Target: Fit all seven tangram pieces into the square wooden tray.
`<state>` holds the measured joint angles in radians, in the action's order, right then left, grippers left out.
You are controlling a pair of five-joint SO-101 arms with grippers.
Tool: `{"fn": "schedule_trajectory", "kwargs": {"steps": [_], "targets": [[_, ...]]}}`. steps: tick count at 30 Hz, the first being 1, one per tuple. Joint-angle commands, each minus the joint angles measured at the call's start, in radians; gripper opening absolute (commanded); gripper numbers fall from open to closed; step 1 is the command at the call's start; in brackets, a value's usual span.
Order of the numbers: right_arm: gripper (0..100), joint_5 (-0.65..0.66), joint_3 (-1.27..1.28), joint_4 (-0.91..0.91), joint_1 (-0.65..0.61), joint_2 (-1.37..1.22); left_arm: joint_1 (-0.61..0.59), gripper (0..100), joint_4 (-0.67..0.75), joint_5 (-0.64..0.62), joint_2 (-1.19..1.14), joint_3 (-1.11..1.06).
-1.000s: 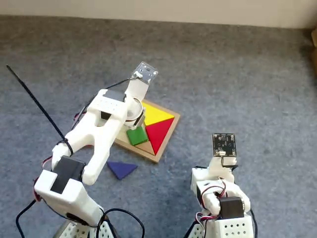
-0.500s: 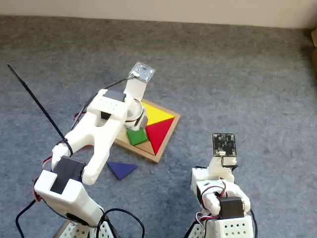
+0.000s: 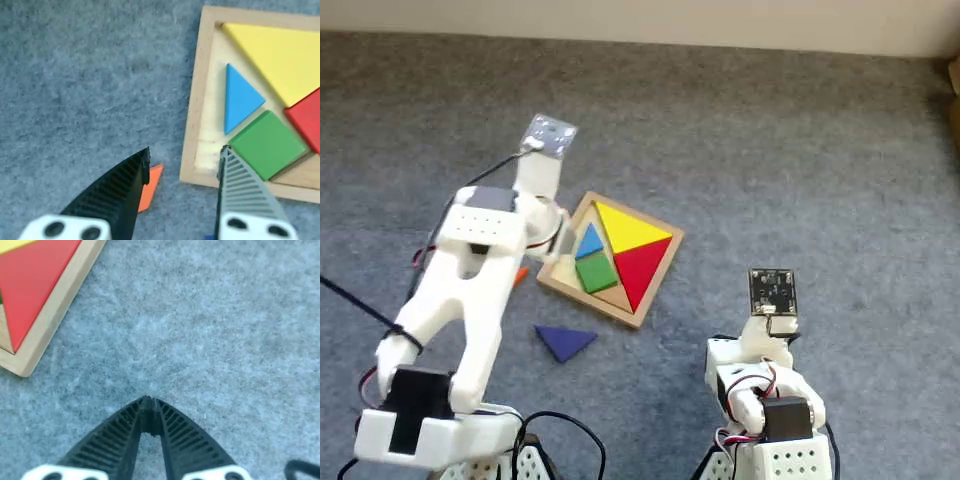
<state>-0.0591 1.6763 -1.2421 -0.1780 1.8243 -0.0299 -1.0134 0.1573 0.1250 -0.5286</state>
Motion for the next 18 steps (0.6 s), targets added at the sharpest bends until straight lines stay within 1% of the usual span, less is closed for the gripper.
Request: {"fn": "schedule_trajectory", "kwargs": {"steps": [1,7,10,18], "targets": [[0.7,0.009,0.104,-0.016,0.005,0.018,-0.096,23,-0.006,0.155,0.045,-0.021],[0.7,0.009,0.104,-0.016,0.01,0.018,-0.223,23,-0.008,0.445,0.047,-0.048],[0.7,0.009,0.104,-0.016,0.01,0.018,-0.248,23,-0.006,0.592,0.045,-0.048],[0.7,0.009,0.104,-0.016,0.012,0.018,-0.248,23,-0.005,0.784,0.042,-0.053]]}}
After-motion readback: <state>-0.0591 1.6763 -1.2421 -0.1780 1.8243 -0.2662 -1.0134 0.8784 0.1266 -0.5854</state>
